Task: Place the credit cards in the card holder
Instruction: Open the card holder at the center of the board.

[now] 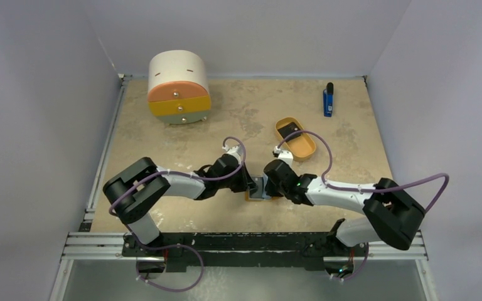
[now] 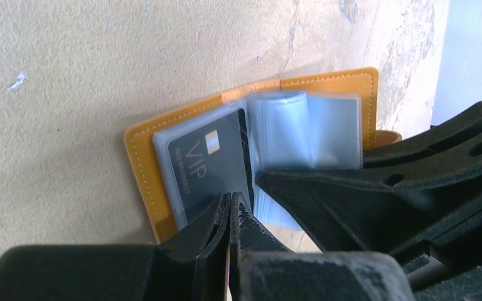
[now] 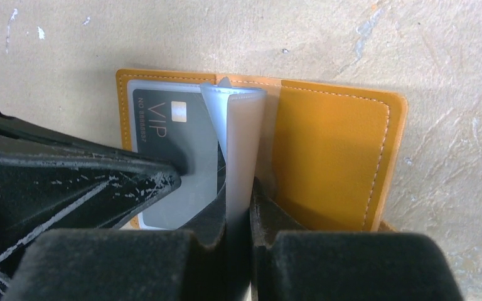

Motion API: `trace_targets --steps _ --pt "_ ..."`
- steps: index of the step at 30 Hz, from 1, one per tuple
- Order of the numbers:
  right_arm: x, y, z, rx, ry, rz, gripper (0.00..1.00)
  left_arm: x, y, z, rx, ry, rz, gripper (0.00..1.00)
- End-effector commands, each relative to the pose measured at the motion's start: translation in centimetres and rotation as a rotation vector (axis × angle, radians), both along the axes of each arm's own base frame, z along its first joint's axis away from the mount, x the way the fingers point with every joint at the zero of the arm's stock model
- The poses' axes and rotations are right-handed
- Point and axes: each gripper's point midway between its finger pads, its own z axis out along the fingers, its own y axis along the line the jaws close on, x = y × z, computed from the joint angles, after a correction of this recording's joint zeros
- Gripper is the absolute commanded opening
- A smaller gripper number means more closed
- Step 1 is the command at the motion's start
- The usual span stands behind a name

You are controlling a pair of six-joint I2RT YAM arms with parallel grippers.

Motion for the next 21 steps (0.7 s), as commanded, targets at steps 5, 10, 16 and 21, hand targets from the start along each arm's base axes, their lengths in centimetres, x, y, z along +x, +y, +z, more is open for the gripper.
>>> trace_targets --steps 5,10,16,21 --pt "-2.6 -3.5 -0.2 -0.071 0.068 -0.067 0.37 0.9 1.4 -3.2 0.131 -0.004 0.038 0.00" --pt "-3.1 -4.6 2.4 -0.026 0.019 -0.074 0.60 0.5 2.3 -4.6 0.172 0.010 0.046 0.00" --pt "-1.7 -3.5 7.3 0.014 -0.136 0.049 0.65 0.3 2.5 -5.4 0.183 0.021 0.046 0.00" --pt "-1.1 -3.3 7.1 -0.079 -0.122 0.107 0.83 0.3 2.2 -5.6 0.171 0.030 0.050 0.00"
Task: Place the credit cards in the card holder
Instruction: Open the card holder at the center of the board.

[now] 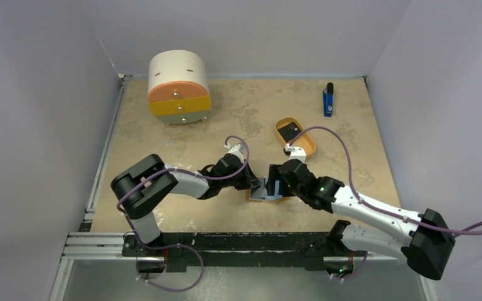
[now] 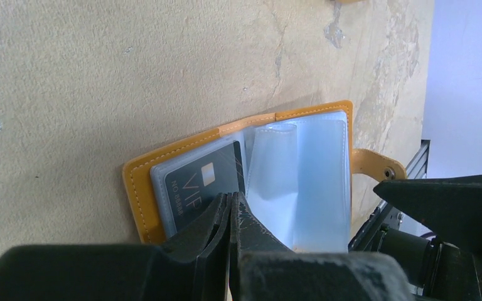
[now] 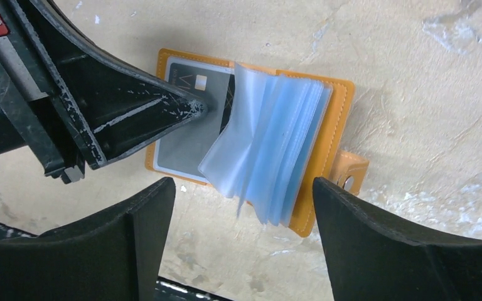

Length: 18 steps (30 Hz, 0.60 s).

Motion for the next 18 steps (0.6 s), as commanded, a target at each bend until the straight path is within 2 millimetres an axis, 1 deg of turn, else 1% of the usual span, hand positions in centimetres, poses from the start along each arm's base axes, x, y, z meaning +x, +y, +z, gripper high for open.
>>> trace_targets --steps 1,5,8,13,18 --pt "0.9 -0.1 0.0 -0.128 -0.007 0.051 0.84 -1.2 3.4 -5.2 0.189 0.075 0.033 0.00" --pt "1.4 -0.2 -1.3 -0.178 0.009 0.037 0.88 -1.4 3.5 -5.2 0.182 0.080 0.033 0.00" --pt "1.7 -0.7 -1.2 -0.171 0.002 -0.035 0.87 -1.6 3.6 -5.3 0.183 0.083 0.033 0.00" --pt "0.9 -1.2 -2.1 -0.159 0.043 -0.068 0.79 -1.7 3.8 -5.4 0.188 0.086 0.030 0.00" --pt "0.2 -1.4 -3.5 -0.173 0.086 -0.072 0.63 -1.8 3.7 -5.4 0.184 0.086 0.030 0.00"
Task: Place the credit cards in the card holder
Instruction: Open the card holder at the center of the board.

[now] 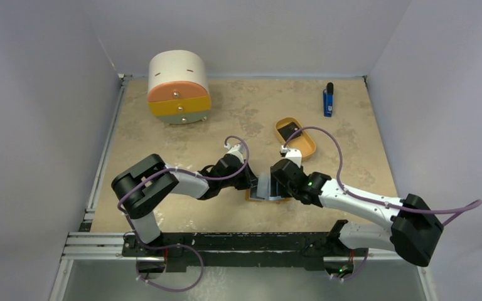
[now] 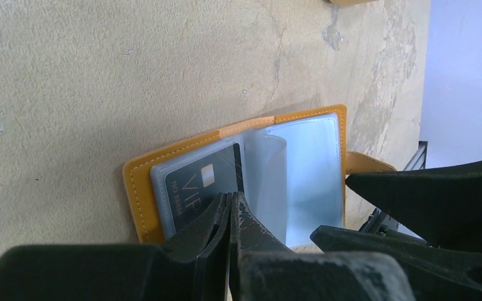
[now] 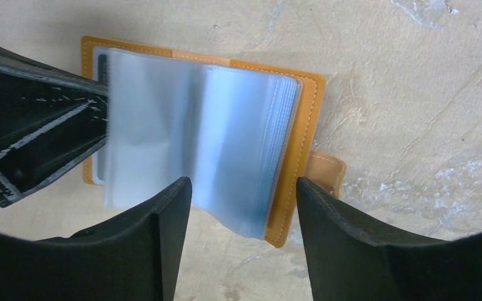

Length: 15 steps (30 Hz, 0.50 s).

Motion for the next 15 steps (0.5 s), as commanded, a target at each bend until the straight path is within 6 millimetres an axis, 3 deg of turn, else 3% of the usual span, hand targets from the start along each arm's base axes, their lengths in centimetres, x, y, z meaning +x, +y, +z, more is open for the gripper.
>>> trace_targets --steps 1,7,15 --pt "-0.3 -0.5 -0.8 -0.013 0.018 -0.046 0.62 -1.9 3.9 -5.4 0.194 0.095 0.029 0.00" --pt "-0.3 0.1 -2.1 -0.014 0.039 -0.024 0.61 -1.9 3.8 -4.9 0.176 0.091 0.031 0.00" --pt "0.1 0.5 -3.0 -0.036 0.054 -0.015 0.64 -1.6 4.1 -2.4 0.169 0.064 0.054 0.00"
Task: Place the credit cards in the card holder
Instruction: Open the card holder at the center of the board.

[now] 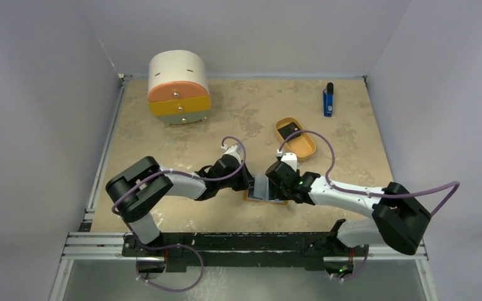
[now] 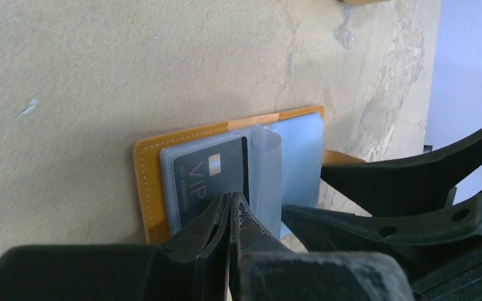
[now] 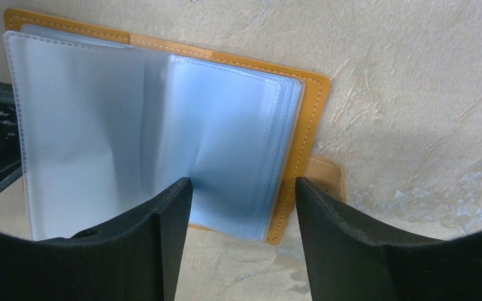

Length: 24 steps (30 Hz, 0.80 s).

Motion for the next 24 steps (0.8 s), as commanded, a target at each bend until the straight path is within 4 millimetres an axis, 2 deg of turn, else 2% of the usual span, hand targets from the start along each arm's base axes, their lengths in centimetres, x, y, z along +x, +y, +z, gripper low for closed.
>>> trace_targets --steps 1,5,7,12,16,19,24 --pt "0.6 0.9 0.3 0.031 -0.024 -0.001 0.64 -1.3 3.5 -1.9 0.159 0.049 0.030 0.01" --pt "0.4 0.6 -0.5 0.007 -0.008 0.002 0.63 -0.9 4.1 1.3 0.154 -0.003 0.050 0.19" --pt "0.4 0.7 -0.8 0.010 -0.005 0.001 0.63 -0.7 4.5 2.7 0.163 -0.026 0.060 0.25" --pt "0.4 1.0 -0.9 0.023 -0.003 0.000 0.63 -0.7 5.4 6.3 0.131 -0.076 0.092 0.31" --pt "0.6 1.1 -0.8 0.025 -0.007 0.003 0.63 -0.3 3.6 9.3 0.007 -0.103 0.077 0.33" --pt "0.6 1.2 -0.8 0.026 -0.006 0.005 0.63 -0.3 1.6 9.5 -0.059 -0.083 0.035 0.29" --pt "0.6 1.3 -0.8 0.033 -0.007 0.003 0.63 -0.4 -0.1 6.7 -0.063 -0.031 -0.008 0.19"
